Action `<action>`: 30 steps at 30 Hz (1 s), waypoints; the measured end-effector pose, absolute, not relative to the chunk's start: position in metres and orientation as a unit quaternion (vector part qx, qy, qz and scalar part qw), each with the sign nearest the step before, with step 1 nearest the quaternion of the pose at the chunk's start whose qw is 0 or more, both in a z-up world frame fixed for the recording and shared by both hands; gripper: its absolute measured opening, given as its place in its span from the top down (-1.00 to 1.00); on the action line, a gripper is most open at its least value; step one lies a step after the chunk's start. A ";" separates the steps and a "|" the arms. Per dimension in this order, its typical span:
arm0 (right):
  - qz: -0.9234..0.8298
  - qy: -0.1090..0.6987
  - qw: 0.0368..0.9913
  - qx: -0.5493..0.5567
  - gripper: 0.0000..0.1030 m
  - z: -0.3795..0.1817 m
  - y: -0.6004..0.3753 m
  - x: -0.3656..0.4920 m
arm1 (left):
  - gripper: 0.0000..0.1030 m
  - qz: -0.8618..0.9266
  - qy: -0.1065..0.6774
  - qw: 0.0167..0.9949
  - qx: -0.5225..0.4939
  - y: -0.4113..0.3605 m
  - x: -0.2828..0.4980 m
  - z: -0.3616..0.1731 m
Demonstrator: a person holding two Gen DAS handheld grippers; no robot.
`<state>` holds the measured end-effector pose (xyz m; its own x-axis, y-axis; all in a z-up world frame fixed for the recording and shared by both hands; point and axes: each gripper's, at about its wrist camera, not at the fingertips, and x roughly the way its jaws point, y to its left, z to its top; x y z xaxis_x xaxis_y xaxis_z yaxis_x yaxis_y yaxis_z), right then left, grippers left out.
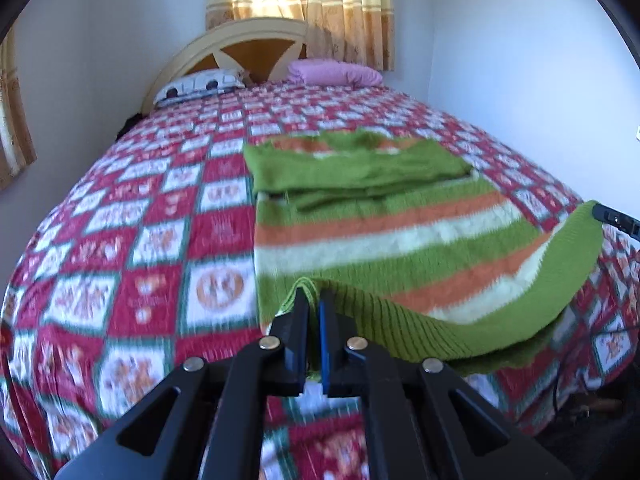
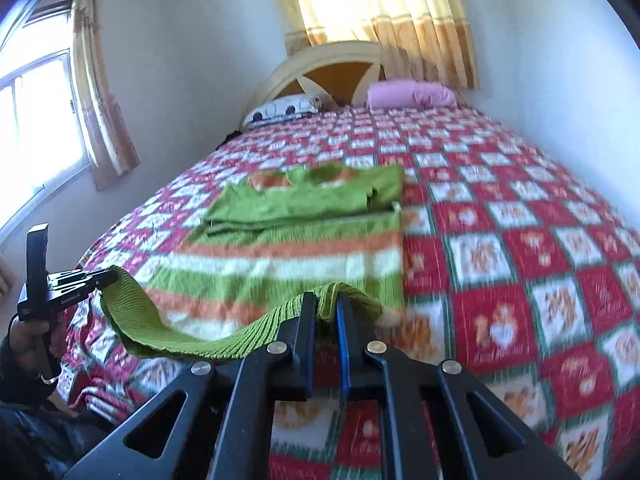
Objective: Fold small clothes
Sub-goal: 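Lift the hem with both grippers, fold it over the sleeves toward the collar, open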
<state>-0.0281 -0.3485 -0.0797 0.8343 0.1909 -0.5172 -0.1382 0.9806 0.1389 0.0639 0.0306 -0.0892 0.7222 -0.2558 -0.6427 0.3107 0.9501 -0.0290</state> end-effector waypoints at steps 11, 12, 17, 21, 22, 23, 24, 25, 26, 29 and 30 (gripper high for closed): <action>0.077 0.221 0.971 0.037 0.84 -0.022 -0.357 0.036 | 0.91 -0.137 0.311 0.940 -0.014 0.050 0.138 -0.045; 0.075 0.219 0.972 0.033 0.84 -0.016 -0.358 0.046 | 0.91 -0.136 0.309 0.941 -0.014 0.049 0.143 -0.042; 0.064 0.216 0.974 0.024 0.84 0.000 -0.362 0.089 | 0.91 -0.127 0.295 0.947 -0.009 0.042 0.182 -0.028; 0.056 0.225 0.973 0.018 0.84 0.005 -0.366 0.127 | 0.91 -0.121 0.295 0.948 -0.006 0.037 0.213 -0.024; 0.054 0.230 0.972 0.018 0.84 0.005 -0.367 0.139 | 0.91 -0.120 0.296 0.947 -0.005 0.035 0.221 -0.024; 0.053 0.233 0.971 0.018 0.85 0.005 -0.367 0.147 | 0.91 -0.117 0.299 0.947 -0.005 0.033 0.233 -0.024; 0.051 0.236 0.970 0.017 0.85 0.004 -0.368 0.156 | 0.91 -0.115 0.301 0.947 -0.004 0.032 0.238 -0.026; 0.050 0.241 0.969 0.016 0.85 0.002 -0.370 0.166 | 0.91 -0.112 0.304 0.946 -0.002 0.029 0.246 -0.027; 0.050 0.249 0.967 0.018 0.85 -0.001 -0.371 0.178 | 0.91 -0.109 0.310 0.945 0.002 0.026 0.258 -0.031; 0.049 0.275 0.960 0.026 0.85 -0.014 -0.377 0.209 | 0.91 -0.104 0.332 0.937 0.008 0.022 0.282 -0.047; 0.048 0.289 0.956 0.032 0.85 -0.023 -0.381 0.224 | 0.91 -0.103 0.345 0.933 0.009 0.019 0.292 -0.056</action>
